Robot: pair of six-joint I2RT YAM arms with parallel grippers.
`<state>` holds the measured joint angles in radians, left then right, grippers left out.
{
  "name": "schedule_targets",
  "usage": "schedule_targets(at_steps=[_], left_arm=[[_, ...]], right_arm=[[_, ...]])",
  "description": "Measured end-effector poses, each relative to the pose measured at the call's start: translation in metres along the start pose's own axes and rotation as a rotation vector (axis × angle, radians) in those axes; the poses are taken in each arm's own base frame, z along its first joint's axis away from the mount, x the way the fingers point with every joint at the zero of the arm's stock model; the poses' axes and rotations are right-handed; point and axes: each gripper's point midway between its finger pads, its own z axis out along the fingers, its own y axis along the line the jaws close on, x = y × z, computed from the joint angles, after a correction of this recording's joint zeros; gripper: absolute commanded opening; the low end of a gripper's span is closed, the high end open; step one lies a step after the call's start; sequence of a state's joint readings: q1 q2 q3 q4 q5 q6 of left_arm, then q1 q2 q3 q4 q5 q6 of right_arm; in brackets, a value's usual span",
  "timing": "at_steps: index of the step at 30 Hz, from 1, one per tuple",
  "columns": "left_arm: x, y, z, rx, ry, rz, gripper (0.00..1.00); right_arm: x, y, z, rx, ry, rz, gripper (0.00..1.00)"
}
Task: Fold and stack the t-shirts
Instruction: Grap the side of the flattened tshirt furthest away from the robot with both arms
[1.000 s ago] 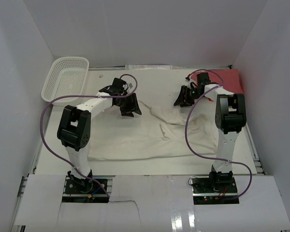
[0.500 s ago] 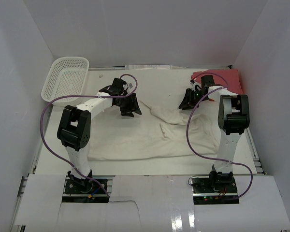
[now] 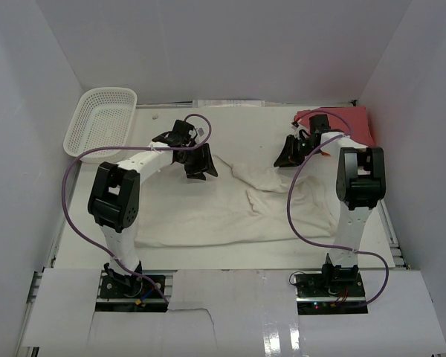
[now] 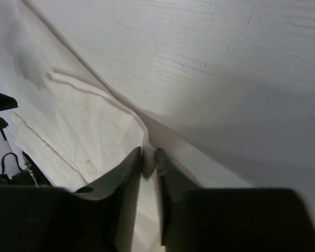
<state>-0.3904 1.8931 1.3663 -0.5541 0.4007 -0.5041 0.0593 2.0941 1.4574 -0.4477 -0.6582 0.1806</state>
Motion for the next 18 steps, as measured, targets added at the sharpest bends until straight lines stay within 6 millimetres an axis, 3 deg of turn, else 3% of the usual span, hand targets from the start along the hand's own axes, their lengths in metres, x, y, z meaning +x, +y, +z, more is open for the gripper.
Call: schedule_targets(at_steps=[2,14,18], left_arm=[[0.0,0.0,0.0,0.0,0.0,0.0,0.62],[0.0,0.0,0.0,-0.002,0.002,0.002,0.63],[-0.006,-0.001,-0.005,0.01,0.001,-0.009,0.63]], right_arm=[[-0.001,0.003,-0.002,-0.006,-0.006,-0.006,0.08],[-0.005,0.021,-0.008,-0.076,-0.012,0.006,0.08],[-0.029,0.033,-0.015,-0.09,-0.05,-0.026,0.08]])
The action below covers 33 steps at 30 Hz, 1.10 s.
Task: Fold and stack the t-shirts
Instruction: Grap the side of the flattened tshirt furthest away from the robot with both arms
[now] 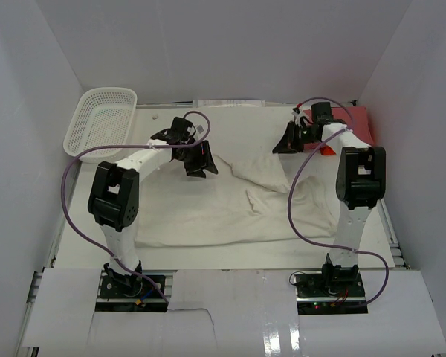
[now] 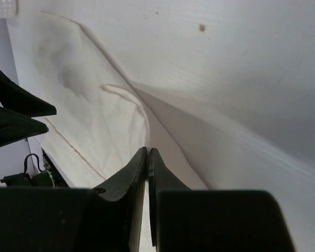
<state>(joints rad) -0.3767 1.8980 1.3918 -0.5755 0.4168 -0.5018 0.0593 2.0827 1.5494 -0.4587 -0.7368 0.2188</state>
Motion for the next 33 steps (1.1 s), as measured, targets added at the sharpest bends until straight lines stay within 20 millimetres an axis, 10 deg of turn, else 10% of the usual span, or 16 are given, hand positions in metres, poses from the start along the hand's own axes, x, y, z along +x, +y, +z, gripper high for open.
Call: schedule_targets(at_steps=[5,11,19,33], left_arm=[[-0.029,0.013,-0.014,0.04,-0.031,-0.061,0.63],[-0.081,0.081,-0.057,-0.017,-0.156,-0.213,0.63],[-0.101,0.18,-0.098,-0.17,-0.263,-0.405,0.63],[-0.079,0.229,-0.084,-0.365,-0.192,-0.438,0.63]], right_arm=[[-0.073,0.025,-0.01,-0.015,-0.117,-0.121,0.08],[-0.129,0.036,-0.011,-0.021,-0.204,-0.217,0.08],[-0.117,0.008,0.011,-0.013,-0.143,-0.164,0.08],[-0.114,0.002,0.01,-0.009,-0.132,-0.167,0.08]])
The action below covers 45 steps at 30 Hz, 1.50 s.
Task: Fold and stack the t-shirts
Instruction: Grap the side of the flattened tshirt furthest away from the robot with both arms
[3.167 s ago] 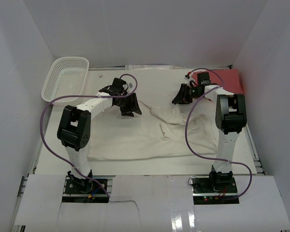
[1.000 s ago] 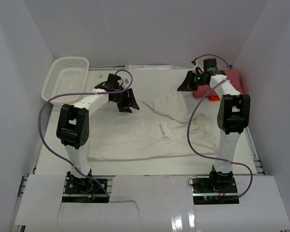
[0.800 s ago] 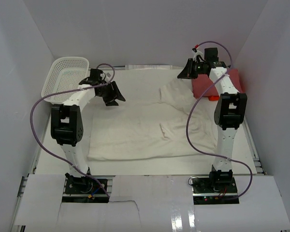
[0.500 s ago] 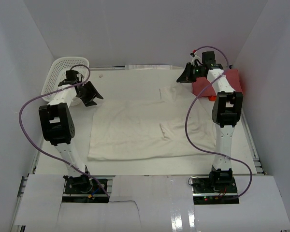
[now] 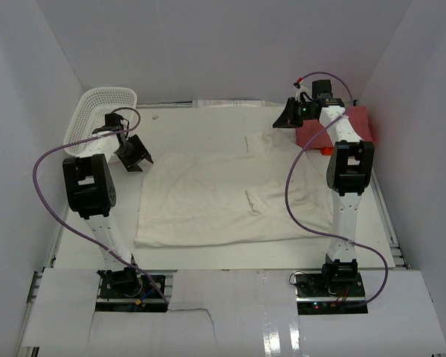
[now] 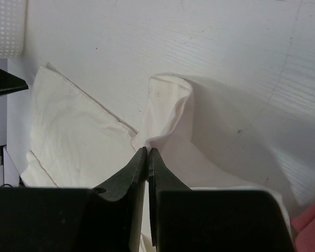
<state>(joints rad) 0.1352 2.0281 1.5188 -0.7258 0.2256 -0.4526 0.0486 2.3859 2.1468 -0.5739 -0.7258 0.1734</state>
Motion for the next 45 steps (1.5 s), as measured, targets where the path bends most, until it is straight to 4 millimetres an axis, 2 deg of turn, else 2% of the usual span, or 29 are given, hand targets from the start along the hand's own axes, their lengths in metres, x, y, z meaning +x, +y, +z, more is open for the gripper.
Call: schedule_targets(at_steps=[4,7,9,14,18,24,34,38,39,41,45], left_arm=[[0.005,0.008,-0.001,0.007,0.005,-0.018,0.63],[0.023,0.02,0.005,0.026,0.064,-0.066,0.62],[0.03,0.021,0.004,0.063,0.091,-0.097,0.62],[0.039,0.019,0.001,0.143,0.101,-0.12,0.62],[0.048,0.01,0.001,0.231,0.133,-0.124,0.59],[0.043,0.0,0.003,0.297,0.123,-0.113,0.58],[0.028,-0.005,0.003,0.3,0.083,-0.162,0.58],[0.023,-0.004,0.005,0.284,0.058,-0.174,0.41],[0.021,-0.004,0.005,0.284,0.053,-0.175,0.28],[0.018,-0.005,0.005,0.284,0.042,-0.175,0.19],[0.011,-0.005,0.003,0.273,0.011,-0.156,0.17]], right_arm=[[0.0,0.0,-0.001,-0.003,0.0,0.001,0.08],[0.0,0.0,-0.001,-0.006,0.0,0.0,0.08],[0.0,0.001,-0.001,-0.009,0.0,0.001,0.08],[0.0,0.001,-0.001,-0.012,0.001,0.001,0.08],[0.0,0.002,-0.001,-0.016,0.002,0.001,0.08],[0.001,0.002,-0.001,-0.017,0.003,0.001,0.08],[0.001,0.004,-0.001,-0.028,0.005,0.002,0.08],[0.002,0.004,-0.001,-0.032,0.007,0.003,0.08],[0.002,0.004,-0.001,-0.032,0.007,0.002,0.08],[0.002,0.005,-0.001,-0.035,0.007,0.003,0.08],[0.003,0.005,-0.001,-0.038,0.009,0.004,0.08]])
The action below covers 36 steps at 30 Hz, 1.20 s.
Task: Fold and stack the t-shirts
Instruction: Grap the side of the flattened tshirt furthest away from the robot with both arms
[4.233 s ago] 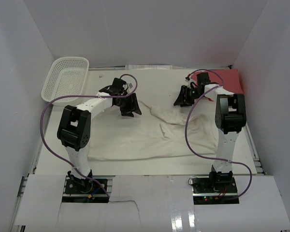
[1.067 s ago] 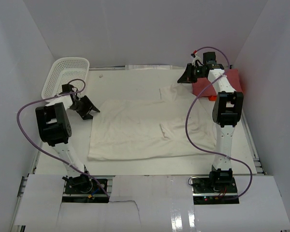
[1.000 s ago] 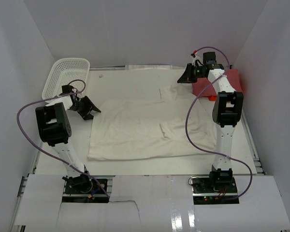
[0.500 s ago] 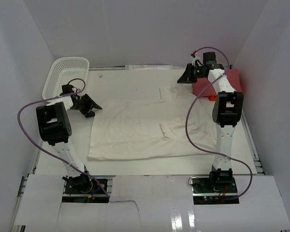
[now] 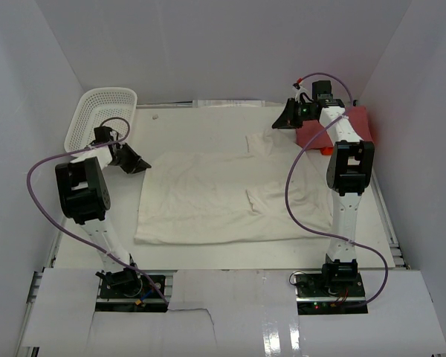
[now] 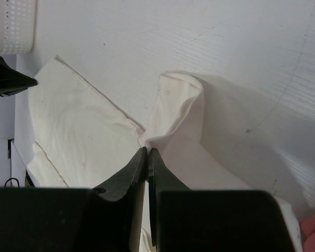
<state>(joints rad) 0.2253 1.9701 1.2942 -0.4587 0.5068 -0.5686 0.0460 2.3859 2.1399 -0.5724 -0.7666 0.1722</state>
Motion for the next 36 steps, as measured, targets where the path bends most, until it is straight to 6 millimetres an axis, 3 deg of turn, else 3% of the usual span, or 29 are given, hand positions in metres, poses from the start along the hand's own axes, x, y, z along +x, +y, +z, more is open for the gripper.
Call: schedule_targets(at_steps=[6,10,15,18,24,31,33,35,36], left_arm=[[-0.005,-0.011,-0.008,-0.034,-0.063,0.096,0.19],[-0.001,-0.04,-0.014,-0.039,-0.115,0.232,0.17],[0.03,-0.087,-0.015,-0.081,-0.159,0.467,0.15],[0.055,-0.099,-0.008,-0.137,-0.153,0.577,0.16],[0.082,-0.069,-0.008,-0.366,-0.128,0.685,0.17],[0.144,-0.007,-0.003,-0.65,0.048,0.822,0.17],[0.148,0.002,-0.008,-0.713,0.049,0.841,0.39],[0.142,0.009,-0.015,-0.772,0.027,0.836,0.72],[0.138,0.013,-0.021,-0.808,0.014,0.832,0.78]], right_arm=[[0.003,0.0,0.001,-0.006,0.004,0.004,0.08],[0.003,0.0,0.001,-0.012,0.005,0.003,0.08],[0.005,0.001,0.001,-0.018,0.01,0.007,0.08],[0.008,0.0,0.002,-0.02,0.016,0.014,0.08],[0.009,0.0,0.002,-0.02,0.018,0.016,0.08],[0.009,0.0,0.002,-0.02,0.018,0.017,0.08],[0.009,0.0,0.002,-0.02,0.018,0.016,0.08],[0.009,0.0,0.002,-0.02,0.018,0.016,0.08],[0.009,0.0,0.002,-0.019,0.018,0.017,0.08]])
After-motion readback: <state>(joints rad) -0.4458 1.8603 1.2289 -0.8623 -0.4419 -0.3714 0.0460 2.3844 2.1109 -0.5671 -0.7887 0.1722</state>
